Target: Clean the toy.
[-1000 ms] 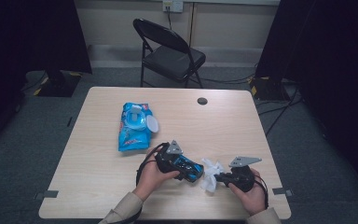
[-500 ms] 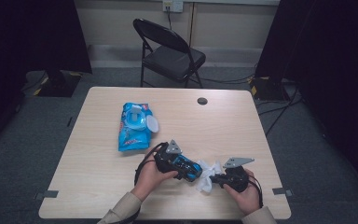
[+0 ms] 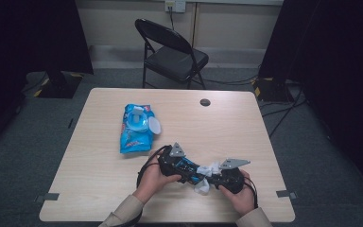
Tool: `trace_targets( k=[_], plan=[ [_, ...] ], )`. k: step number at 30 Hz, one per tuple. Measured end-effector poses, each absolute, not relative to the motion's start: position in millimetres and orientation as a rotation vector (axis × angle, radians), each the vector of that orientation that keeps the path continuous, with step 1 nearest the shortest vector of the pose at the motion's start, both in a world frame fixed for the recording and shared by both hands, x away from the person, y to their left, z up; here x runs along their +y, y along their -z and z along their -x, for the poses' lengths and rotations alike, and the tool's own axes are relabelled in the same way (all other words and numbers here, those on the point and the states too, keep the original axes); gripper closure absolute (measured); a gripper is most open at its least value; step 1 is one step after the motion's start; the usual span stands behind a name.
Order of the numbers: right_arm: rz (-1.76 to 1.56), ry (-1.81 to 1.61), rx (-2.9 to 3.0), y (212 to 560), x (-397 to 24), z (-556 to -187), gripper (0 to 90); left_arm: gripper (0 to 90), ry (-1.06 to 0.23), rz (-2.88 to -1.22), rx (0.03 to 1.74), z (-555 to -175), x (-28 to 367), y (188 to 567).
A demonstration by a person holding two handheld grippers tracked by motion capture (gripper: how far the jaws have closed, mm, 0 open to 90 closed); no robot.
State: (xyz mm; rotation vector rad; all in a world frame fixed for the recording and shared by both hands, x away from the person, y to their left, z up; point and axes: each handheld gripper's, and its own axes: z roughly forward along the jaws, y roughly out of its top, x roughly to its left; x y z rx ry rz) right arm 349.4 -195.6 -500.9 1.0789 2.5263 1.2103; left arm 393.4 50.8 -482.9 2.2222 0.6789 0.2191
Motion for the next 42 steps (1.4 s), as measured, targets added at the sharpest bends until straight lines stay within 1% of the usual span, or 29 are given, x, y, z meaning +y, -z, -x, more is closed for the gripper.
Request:
trace_targets(
  k=[2, 5, 6, 9, 10, 11, 13, 23, 35, 42],
  plan=[
    [-1.059, -1.225, 2.525, 501.7, -196.9, -350.0, 72.6, 11.8, -0.221, -2.228, 0.677, -393.4, 51.6, 482.6],
    [-1.015, -1.235, 2.522, 502.9, -197.7, -350.7, 70.2, 11.8, -0.221, -2.228, 0.677, -393.5, 51.7, 482.6],
    [-1.01, -1.234, 2.525, 502.8, -197.8, -351.0, 71.1, 11.8, -0.222, -2.229, 0.678, -393.4, 51.6, 482.6],
    [-1.035, -1.249, 2.556, 502.1, -197.1, -351.7, 81.2, 11.5, -0.226, -2.223, 0.678, -393.1, 50.9, 483.0],
    [-1.035, -1.249, 2.556, 502.1, -197.1, -351.7, 81.2, 11.4, -0.226, -2.223, 0.678, -393.1, 50.9, 483.0],
    [-1.045, -1.239, 2.561, 501.5, -195.9, -351.3, 85.0, 11.4, -0.227, -2.221, 0.678, -392.9, 50.9, 483.2],
    [-1.035, -1.224, 2.574, 500.1, -195.0, -350.9, 86.5, 11.4, -0.226, -2.221, 0.678, -392.9, 51.0, 483.2],
    [-0.933, -1.174, 2.682, 495.0, -187.0, -340.4, 87.7, 11.3, -0.229, -2.217, 0.678, -392.0, 51.3, 483.7],
    [-0.869, -1.186, 2.728, 495.1, -160.9, -329.3, 87.9, 11.2, -0.24, -2.212, 0.676, -390.7, 51.2, 484.4],
    [-0.823, -1.212, 2.747, 493.8, -153.2, -325.5, 87.9, 11.2, -0.241, -2.21, 0.675, -390.5, 50.9, 484.5]
  ],
)
